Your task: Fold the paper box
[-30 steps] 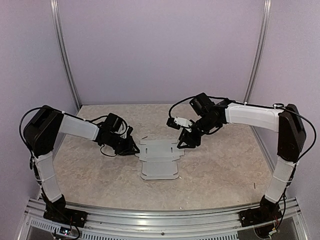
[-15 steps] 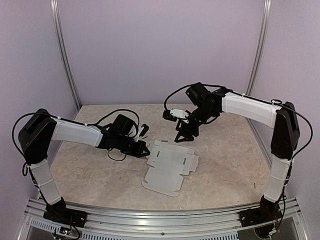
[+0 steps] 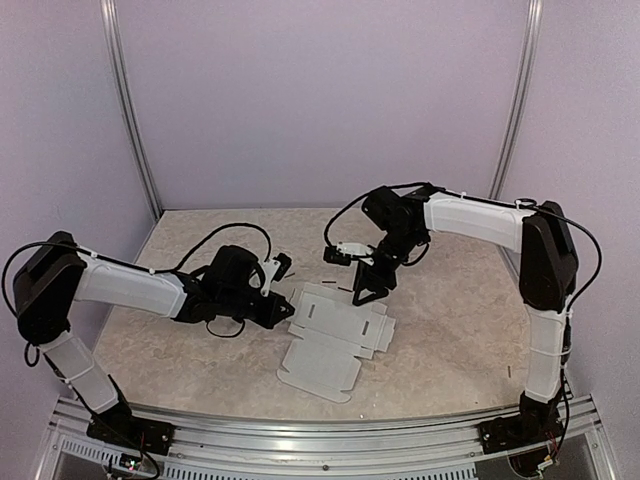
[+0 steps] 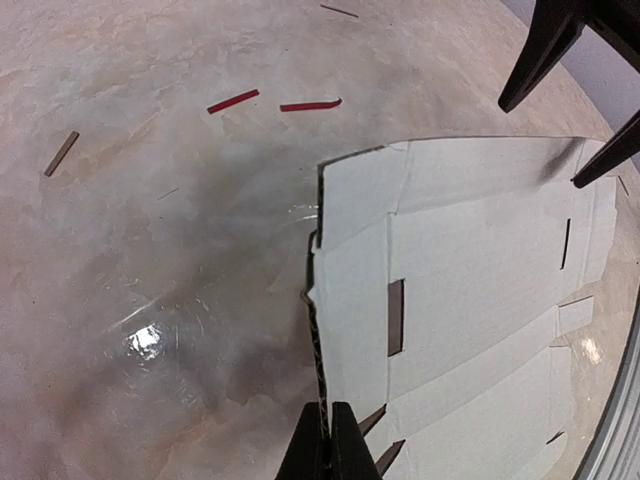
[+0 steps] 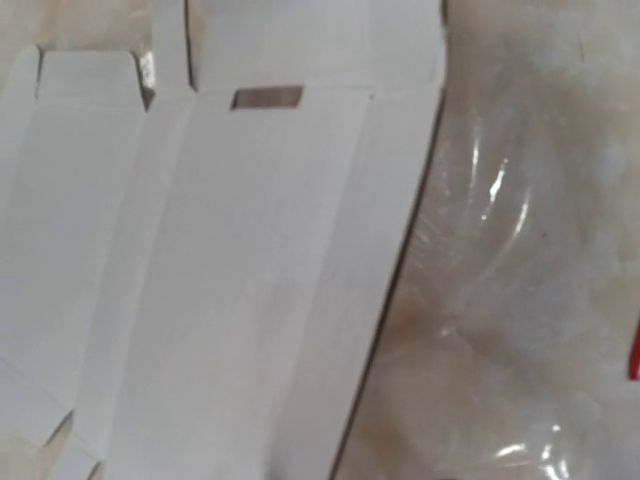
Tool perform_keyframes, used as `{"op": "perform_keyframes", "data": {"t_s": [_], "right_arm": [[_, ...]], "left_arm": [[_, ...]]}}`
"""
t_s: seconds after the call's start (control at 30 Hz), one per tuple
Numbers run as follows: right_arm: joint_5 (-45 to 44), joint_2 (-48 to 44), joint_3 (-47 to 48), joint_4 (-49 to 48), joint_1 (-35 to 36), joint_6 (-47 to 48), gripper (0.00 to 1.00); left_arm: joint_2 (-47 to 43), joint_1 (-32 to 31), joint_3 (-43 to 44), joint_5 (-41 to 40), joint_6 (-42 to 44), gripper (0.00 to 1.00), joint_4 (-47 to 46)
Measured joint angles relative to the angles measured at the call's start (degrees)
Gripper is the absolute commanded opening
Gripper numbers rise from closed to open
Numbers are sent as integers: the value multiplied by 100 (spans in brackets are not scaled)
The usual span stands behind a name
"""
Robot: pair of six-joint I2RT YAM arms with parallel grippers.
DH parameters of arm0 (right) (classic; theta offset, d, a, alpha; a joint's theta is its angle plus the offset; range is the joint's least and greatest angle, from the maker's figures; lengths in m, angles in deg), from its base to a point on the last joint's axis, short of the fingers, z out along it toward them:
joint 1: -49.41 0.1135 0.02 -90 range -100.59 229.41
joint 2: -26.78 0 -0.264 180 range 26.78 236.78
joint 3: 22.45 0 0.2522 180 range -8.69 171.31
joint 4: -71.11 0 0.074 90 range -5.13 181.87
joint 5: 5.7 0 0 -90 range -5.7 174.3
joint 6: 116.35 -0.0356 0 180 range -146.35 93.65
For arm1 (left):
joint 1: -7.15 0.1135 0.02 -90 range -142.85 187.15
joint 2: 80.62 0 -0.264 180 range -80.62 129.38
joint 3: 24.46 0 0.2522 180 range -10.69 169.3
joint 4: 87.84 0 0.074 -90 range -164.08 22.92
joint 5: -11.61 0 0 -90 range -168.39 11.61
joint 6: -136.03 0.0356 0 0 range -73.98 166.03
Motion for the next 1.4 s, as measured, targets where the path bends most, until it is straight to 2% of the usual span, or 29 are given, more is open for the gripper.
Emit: {"op": "perform_keyframes", "data": {"t_s": [0.3, 0.67, 0.77, 0.8, 0.9, 1.0, 1.13, 1.4], "right_arm": [[153, 195, 315, 98, 0, -116, 27], [251, 245, 474, 153, 0, -258, 1], [238, 245, 476, 125, 2, -299, 0], [208, 245, 474, 90, 9, -315, 0], [20, 234, 424, -74, 42, -321, 0], [-446, 153, 243, -356, 203, -317, 0], [-1185, -42, -26, -745, 581, -275, 0], [-2905, -640, -1005, -2114, 1353, 133, 0]], "left_arm": [[-68, -7, -101, -81, -17, 0, -341], [-236, -9, -219, -127, -83, 0, -426], [-245, -11, -227, -125, -107, 1, -435], [-245, -13, -227, -127, -114, 6, -457], [-264, -15, -227, -166, -136, 34, -481], [-352, -22, -286, -251, -149, 48, -474], [-754, -33, -662, -363, -186, 53, -474], [-2094, 81, -1836, -713, -501, 55, -575]]}}
